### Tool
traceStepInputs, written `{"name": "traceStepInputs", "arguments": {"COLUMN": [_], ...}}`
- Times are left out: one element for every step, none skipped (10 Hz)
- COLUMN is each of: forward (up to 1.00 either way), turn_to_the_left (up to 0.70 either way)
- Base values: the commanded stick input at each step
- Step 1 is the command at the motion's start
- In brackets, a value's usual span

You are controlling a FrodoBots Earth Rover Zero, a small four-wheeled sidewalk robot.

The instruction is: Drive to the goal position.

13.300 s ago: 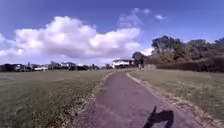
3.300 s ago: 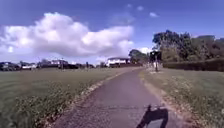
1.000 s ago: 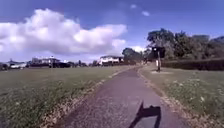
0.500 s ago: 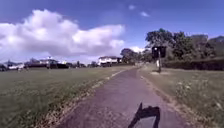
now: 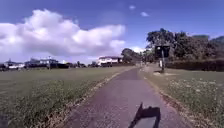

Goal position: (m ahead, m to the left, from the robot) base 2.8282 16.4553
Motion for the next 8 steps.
{"name": "traceStepInputs", "arguments": {"forward": [0.70,0.70,0.70,0.70,0.70,0.70,0.70,0.70], "turn_to_the_left": [0.00,0.00,0.00,0.00,0.00,0.00,0.00,0.00]}}
